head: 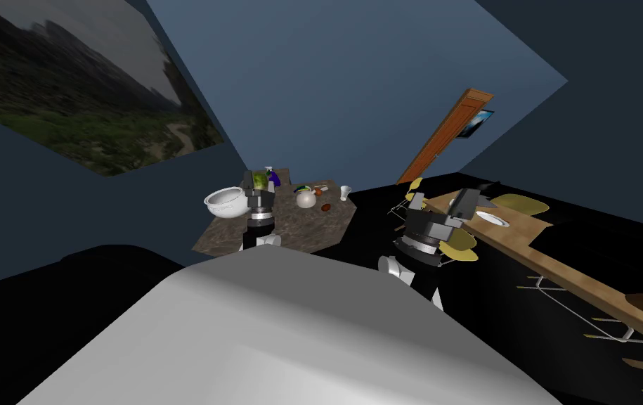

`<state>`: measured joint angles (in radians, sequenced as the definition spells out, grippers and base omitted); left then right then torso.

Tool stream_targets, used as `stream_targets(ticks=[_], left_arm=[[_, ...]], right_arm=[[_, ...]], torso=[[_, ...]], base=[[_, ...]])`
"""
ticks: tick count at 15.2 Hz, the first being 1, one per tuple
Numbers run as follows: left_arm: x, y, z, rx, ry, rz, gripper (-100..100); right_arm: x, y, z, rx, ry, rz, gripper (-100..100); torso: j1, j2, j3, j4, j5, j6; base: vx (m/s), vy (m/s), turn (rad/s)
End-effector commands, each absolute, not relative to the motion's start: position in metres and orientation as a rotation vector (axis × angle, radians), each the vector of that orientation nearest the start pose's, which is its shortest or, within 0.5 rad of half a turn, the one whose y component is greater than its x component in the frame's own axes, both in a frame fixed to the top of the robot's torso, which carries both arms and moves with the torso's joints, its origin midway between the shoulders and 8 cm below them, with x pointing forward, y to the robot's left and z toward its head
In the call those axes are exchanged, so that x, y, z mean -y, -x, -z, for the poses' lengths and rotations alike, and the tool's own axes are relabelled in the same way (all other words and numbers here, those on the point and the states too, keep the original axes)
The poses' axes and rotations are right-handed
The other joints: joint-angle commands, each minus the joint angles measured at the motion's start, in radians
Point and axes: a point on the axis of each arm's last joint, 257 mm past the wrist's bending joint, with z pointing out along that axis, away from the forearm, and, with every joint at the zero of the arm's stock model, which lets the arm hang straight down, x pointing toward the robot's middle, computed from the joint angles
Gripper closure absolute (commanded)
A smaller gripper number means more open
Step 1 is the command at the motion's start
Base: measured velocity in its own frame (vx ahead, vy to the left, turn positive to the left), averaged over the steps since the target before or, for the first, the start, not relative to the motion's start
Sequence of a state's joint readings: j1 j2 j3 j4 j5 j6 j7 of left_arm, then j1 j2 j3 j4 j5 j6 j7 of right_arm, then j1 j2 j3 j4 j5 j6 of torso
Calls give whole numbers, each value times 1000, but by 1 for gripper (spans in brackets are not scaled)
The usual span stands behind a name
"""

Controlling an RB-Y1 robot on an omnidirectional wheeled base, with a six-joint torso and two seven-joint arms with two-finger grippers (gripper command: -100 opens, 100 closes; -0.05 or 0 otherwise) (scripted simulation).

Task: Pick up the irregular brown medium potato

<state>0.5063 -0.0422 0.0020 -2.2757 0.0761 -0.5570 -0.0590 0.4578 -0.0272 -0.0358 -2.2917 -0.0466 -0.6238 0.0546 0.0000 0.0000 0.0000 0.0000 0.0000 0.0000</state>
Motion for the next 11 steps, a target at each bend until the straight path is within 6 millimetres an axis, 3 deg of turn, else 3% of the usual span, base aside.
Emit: stream_targets(ticks=[1,7,11], left_arm=[[-289,-336,-30,-554,654,1303,-100],[-280,-351,-23,-657,627,1319,-100],[-276,-373,-12,-756,643,1330,-100]], right_arm=[[284,-318,-65,-493,-504,-1296,0],[284,-318,-65,-493,-504,-1296,0],[284,-318,-65,-493,-504,-1296,0]], torso=[[0,0,0,0,0,0],[-3,-1,-1,0,0,0],[-4,-1,0,0,-1,0]], base=[[0,-9,12],[7,-34,22],[4,-63,39]])
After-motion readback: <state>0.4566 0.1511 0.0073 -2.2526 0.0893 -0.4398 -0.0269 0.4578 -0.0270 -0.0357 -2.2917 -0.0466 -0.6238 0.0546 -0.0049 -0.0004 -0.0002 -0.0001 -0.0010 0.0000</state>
